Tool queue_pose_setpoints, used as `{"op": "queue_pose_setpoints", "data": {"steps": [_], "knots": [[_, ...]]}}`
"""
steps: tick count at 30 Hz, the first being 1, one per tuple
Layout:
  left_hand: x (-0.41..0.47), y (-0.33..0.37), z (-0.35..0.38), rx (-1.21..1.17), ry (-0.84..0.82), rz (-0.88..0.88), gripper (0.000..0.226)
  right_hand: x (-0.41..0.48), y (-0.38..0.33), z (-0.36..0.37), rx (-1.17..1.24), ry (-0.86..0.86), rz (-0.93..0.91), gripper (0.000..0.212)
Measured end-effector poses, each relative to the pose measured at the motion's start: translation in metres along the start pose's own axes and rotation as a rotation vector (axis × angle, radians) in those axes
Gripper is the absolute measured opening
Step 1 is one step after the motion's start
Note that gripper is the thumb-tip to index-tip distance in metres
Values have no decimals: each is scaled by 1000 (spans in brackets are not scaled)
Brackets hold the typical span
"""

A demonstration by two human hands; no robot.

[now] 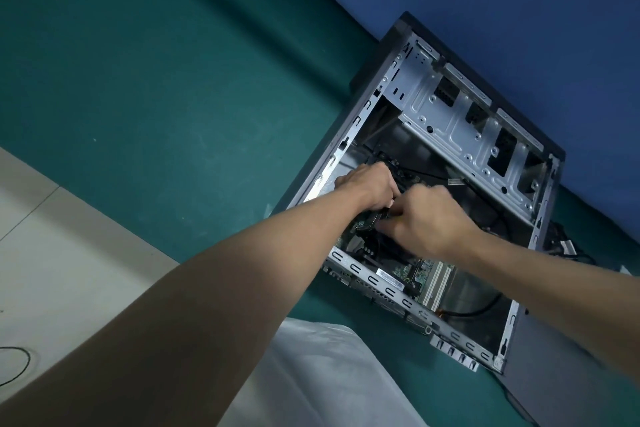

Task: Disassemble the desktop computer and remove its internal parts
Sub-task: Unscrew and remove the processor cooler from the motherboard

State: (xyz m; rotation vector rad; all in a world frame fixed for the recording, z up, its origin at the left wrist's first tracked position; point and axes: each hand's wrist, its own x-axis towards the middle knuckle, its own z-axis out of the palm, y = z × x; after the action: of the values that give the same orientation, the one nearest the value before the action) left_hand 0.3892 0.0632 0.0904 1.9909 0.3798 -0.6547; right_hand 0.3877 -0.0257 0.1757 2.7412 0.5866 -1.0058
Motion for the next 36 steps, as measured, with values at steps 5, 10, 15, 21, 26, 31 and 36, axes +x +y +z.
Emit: {"op": "queue_pose_setpoints", "data": {"steps": [5, 10, 15, 21, 26, 31, 36], "knots": [[5, -1, 5, -30, 14, -15, 23, 5, 11, -2, 830, -454, 632, 20], [5, -2, 4, -16, 19, -11, 25, 2, -2, -1, -185, -224, 85, 19], [2, 0, 2, 14, 5, 5, 36, -16, -16, -2, -1032, -71, -539, 26], [8, -3, 4, -40, -33, -11, 22, -4, -6, -1, -59, -29, -37, 20], [14, -3, 8, -61, -57, -70, 33, 0, 20, -3, 863, -284, 520, 21], [13, -1, 7, 36, 1, -18, 18, 0, 11, -5, 13, -142, 74, 29], [10, 6, 3, 122, 32, 14, 24, -7, 11, -16, -778, -3, -577, 28]]}}
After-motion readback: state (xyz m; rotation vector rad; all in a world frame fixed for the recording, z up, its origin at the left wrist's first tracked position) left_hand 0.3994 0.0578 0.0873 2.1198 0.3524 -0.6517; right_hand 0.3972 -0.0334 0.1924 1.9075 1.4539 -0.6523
